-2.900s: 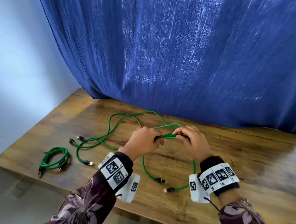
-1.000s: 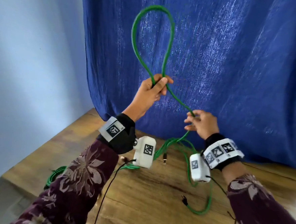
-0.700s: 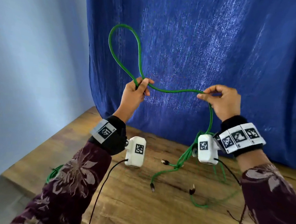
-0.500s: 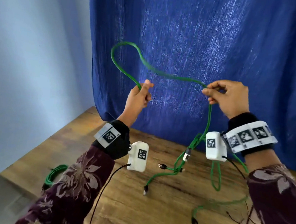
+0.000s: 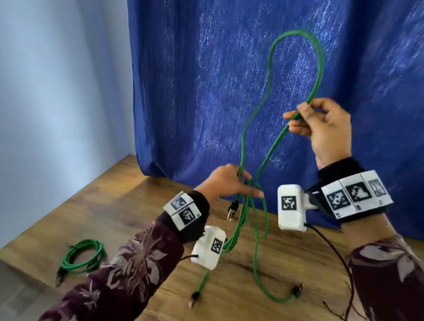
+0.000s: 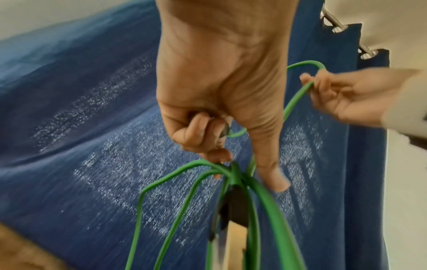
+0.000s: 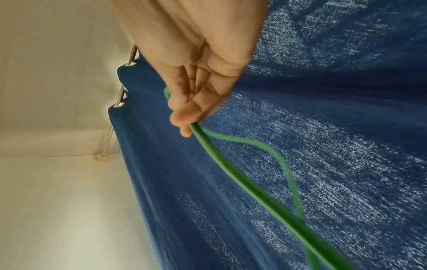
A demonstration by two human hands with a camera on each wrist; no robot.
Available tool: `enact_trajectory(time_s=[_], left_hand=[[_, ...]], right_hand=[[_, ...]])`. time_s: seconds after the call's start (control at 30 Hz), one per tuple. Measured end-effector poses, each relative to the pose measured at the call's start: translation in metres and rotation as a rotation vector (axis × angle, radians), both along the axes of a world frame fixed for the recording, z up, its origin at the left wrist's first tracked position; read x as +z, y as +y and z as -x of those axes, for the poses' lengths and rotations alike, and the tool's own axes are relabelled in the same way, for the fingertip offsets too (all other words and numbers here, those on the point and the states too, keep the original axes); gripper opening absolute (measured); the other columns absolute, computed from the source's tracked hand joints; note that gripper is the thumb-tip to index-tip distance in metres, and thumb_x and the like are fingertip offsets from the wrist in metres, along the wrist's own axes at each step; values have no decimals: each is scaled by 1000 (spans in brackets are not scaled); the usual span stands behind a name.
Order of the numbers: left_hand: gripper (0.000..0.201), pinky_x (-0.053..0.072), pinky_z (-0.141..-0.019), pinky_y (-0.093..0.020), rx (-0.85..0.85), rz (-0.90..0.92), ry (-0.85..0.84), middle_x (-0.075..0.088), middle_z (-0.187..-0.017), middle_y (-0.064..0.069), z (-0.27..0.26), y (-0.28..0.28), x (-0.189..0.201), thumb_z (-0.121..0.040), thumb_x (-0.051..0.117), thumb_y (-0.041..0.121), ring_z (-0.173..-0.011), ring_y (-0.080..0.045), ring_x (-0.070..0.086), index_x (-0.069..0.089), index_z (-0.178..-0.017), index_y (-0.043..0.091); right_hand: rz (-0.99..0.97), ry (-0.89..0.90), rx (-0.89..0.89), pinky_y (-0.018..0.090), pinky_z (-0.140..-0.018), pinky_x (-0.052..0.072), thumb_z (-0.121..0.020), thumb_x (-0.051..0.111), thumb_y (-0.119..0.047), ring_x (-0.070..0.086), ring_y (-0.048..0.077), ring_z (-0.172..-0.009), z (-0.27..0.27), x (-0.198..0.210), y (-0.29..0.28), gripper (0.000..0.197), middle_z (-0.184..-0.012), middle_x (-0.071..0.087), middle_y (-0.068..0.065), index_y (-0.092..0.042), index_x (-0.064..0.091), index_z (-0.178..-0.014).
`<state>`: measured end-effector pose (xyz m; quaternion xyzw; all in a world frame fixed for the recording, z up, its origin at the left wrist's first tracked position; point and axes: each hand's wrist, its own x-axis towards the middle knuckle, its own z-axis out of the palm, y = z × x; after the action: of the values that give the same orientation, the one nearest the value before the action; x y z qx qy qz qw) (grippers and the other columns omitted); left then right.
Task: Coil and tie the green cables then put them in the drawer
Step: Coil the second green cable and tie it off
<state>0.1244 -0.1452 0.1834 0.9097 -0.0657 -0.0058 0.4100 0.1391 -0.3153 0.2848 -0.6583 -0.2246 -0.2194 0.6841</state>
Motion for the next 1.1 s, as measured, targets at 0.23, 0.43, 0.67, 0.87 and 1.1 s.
enact_trajectory(time_s=[0.23,0.43,0.67,0.87,1.1], left_hand=[[51,44,-81,-29,96,-182,29,67,-99,-5,-10,-3,-33,-61,81,48,-97,-22,62,65,-99,18],[37,42,-80,-24,161,-212,90,68,-95,-6,-14,26,-62,-66,81,33,-97,-21,63,69,-97,16],[23,44,-79,-28,384,-43,26,71,-92,-8,-17,35,-81,-70,78,31,-94,-24,64,70,-86,16],[26,40,-73,-25,177,274,-10,54,-63,9,-21,15,-48,-73,76,41,-65,-7,52,70,-93,25],[12,35,-50,-7,-306,335,102,52,-39,16,4,-42,-27,-86,62,4,-43,7,45,66,-95,-2]], right_hand=[[43,18,-114,14,-44,47,-93,52,-7,56,2,-42,2,-8,-5,21,-55,68,-10,-18,48,-75],[22,-46,-271,12,-43,43,-94,50,-11,52,2,-40,3,5,-38,15,-53,66,-14,-19,51,-81],[-30,-173,-349,19,-45,47,-91,45,-18,57,6,-43,7,43,-49,12,-60,69,-13,-24,48,-81],[-120,-155,-216,20,-53,51,-94,41,-12,61,6,-49,1,44,-37,13,-63,70,-8,-18,46,-84],[-171,-93,-84,20,-50,50,-97,40,-7,61,8,-47,4,41,-8,18,-60,69,-5,-15,43,-81]])
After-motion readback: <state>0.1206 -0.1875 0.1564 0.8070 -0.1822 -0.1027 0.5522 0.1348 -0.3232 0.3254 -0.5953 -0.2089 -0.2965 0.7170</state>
